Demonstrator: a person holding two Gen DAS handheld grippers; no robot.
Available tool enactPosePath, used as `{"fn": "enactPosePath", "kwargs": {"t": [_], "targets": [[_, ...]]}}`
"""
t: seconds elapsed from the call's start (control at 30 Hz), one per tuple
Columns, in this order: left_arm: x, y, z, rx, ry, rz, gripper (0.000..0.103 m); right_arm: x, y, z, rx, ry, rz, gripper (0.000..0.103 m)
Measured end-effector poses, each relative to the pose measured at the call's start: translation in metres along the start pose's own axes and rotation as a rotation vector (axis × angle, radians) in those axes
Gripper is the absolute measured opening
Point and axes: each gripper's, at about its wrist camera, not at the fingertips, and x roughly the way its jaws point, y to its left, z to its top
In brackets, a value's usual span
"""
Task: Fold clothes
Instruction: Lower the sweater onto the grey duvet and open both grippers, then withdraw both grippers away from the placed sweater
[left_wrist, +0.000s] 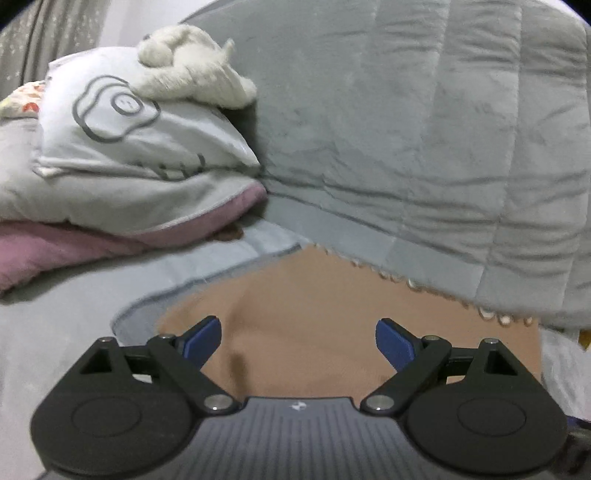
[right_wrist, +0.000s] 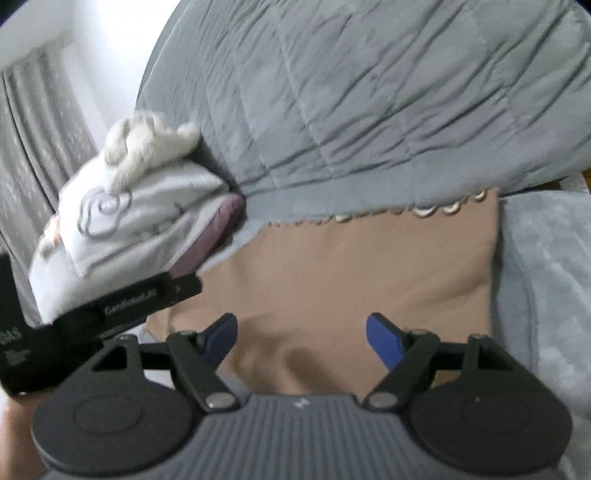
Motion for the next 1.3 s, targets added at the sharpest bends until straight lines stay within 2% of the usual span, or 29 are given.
{"fn": "enactPosePath", "kwargs": {"t": [0.07, 0.17, 0.27, 0.3, 0.43, 0.57, 0.7, 0.93, 1.03, 1.1, 1.17, 1.3], "targets": [[0.013, 0.001, -0.006, 0.024, 0.042, 0.032, 0.091, 0.009, 0.001, -0.007, 0.002, 0.015, -0.017, 0.076], [0.037, 0.006, -0.017, 0.048, 0.115, 0.077, 0.101, 0.013, 0.000, -0.012, 0.013, 0.014, -0.059, 0.076], [0.041, 0.020, -0.020, -0.035, 0.120, 0.060, 0.103, 0.016, -0.001, -0.018, 0.023, 0.013, -0.101, 0.075], [0.045, 0.031, -0.022, -0.097, 0.126, 0.042, 0.103, 0.018, -0.001, -0.020, 0.026, 0.012, -0.115, 0.074], [0.046, 0.042, -0.024, -0.125, 0.124, 0.004, 0.103, 0.010, 0.005, -0.031, 0.049, 0.008, -0.142, 0.066], [0.043, 0.044, -0.018, -0.129, 0.119, 0.014, 0.103, -0.011, -0.008, -0.026, 0.132, -0.035, -0.243, 0.066], [0.035, 0.065, -0.012, -0.209, 0.087, 0.062, 0.103, -0.014, -0.016, -0.027, 0.143, -0.024, -0.236, 0.066], [0.026, 0.073, -0.004, -0.289, 0.044, 0.058, 0.103, -0.025, -0.025, -0.023, 0.183, -0.024, -0.248, 0.066], [0.022, 0.077, -0.001, -0.324, 0.025, 0.056, 0.100, -0.028, -0.027, -0.017, 0.204, -0.032, -0.250, 0.066], [0.018, 0.076, 0.003, -0.341, 0.004, 0.034, 0.100, -0.035, -0.027, -0.013, 0.211, -0.077, -0.270, 0.073], [0.018, 0.068, 0.007, -0.314, 0.005, 0.007, 0.100, -0.040, -0.025, -0.008, 0.203, -0.128, -0.282, 0.102], [0.027, 0.041, 0.010, -0.198, 0.033, -0.002, 0.101, -0.031, -0.017, 0.003, 0.126, -0.166, -0.239, 0.103]]}}
